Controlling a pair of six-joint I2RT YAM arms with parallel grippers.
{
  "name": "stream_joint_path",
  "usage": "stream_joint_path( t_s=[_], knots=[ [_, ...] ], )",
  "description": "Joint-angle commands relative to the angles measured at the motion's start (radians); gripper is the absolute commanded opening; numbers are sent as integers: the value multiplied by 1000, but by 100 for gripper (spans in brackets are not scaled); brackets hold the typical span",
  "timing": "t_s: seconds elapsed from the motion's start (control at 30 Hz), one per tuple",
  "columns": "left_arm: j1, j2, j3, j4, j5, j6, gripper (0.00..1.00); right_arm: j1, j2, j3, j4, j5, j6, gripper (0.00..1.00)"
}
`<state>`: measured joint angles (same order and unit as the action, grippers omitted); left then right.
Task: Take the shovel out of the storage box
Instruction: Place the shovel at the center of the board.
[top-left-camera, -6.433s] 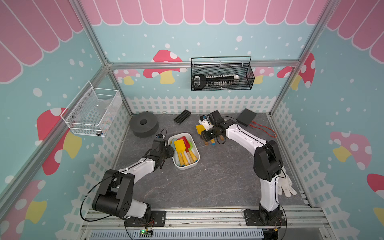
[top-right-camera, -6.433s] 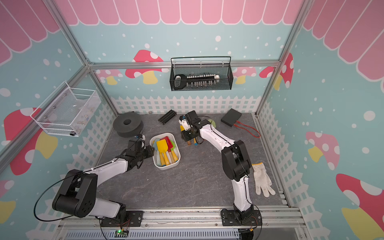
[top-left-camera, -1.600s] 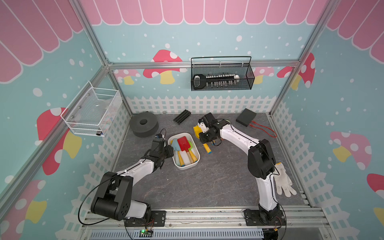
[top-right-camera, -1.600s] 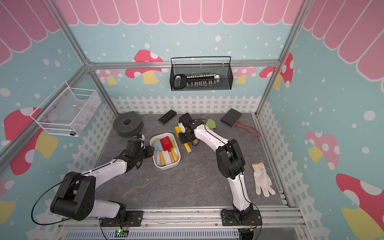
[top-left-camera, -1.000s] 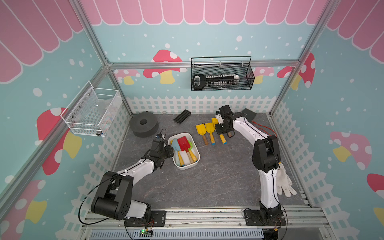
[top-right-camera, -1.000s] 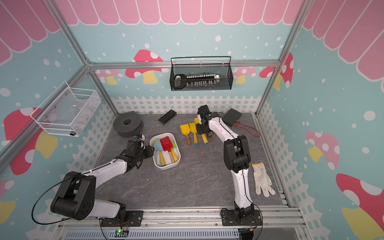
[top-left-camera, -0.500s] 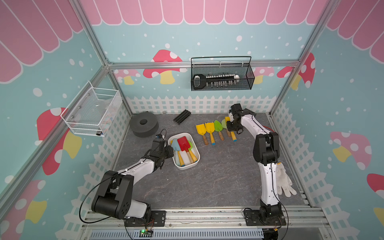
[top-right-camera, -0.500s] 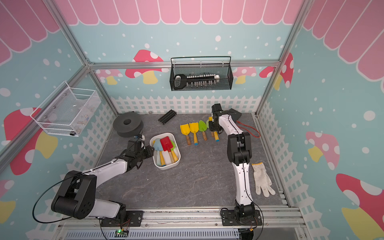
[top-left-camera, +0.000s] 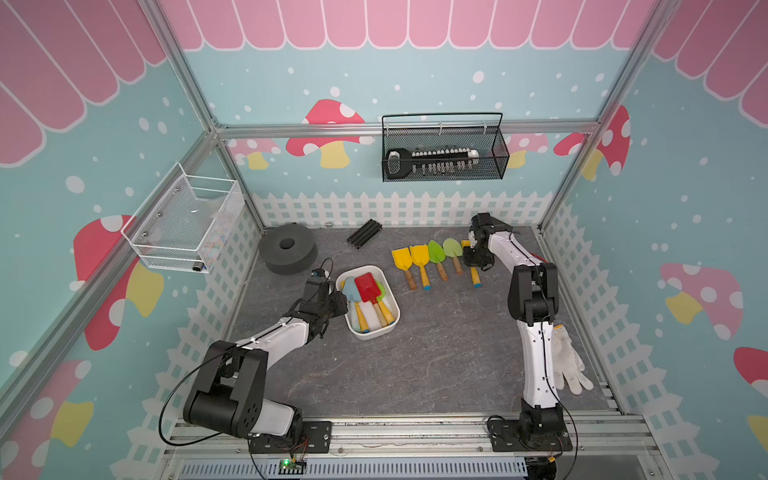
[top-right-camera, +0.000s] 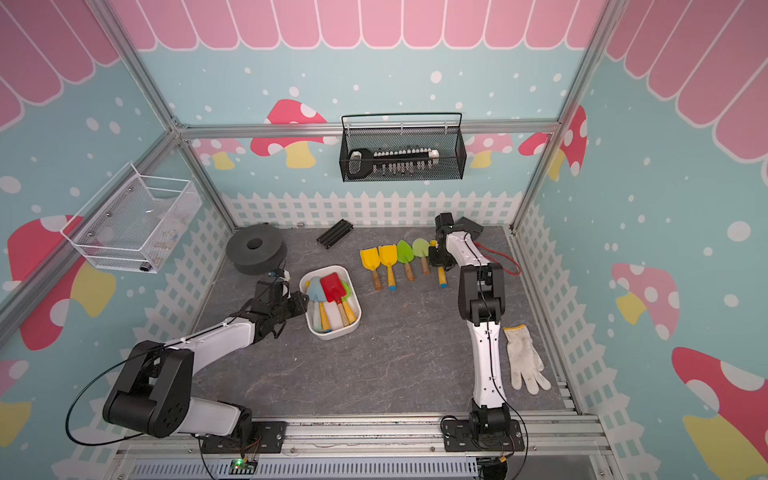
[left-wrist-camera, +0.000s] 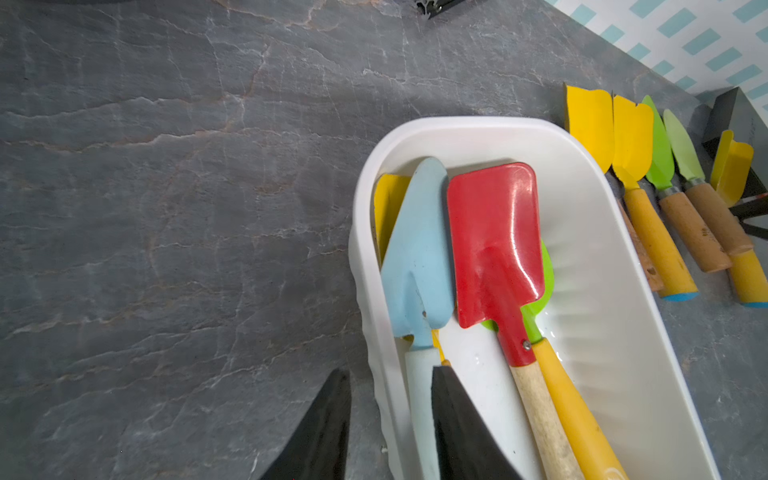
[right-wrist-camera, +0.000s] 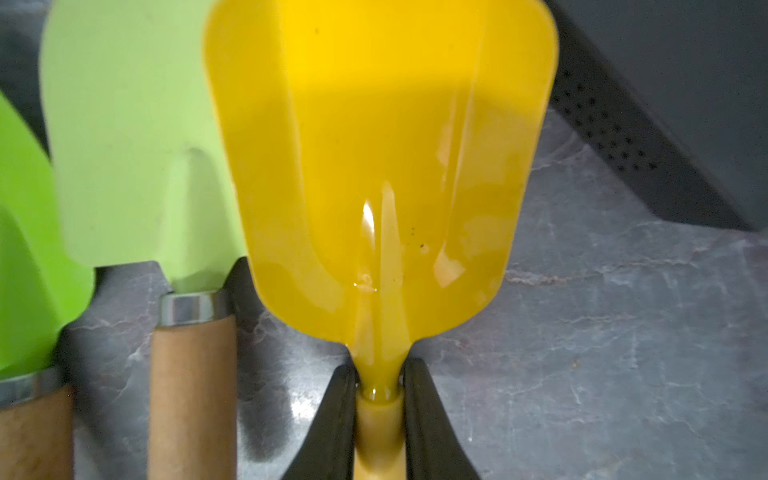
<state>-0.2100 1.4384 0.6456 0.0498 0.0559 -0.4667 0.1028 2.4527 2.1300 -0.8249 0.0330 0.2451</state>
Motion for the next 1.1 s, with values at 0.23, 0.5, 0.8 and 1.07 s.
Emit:
stream_joint_path(
  t_s=[0.23, 0.5, 0.8, 1.07],
  knots=[
    [0, 3, 2, 3, -15, 19, 37, -22, 107, 199, -70, -7, -19, 7],
    [-1, -3, 2, 1, -16, 19, 37, -43, 163, 286, -113, -63, -21, 9],
    [0, -7, 0, -1, -21, 20, 37, -58, 189, 321, -137, -102, -14, 20],
    [-1, -15, -1, -3, -23, 21, 37, -57, 183, 322, -131, -96, -27, 34]
  ],
)
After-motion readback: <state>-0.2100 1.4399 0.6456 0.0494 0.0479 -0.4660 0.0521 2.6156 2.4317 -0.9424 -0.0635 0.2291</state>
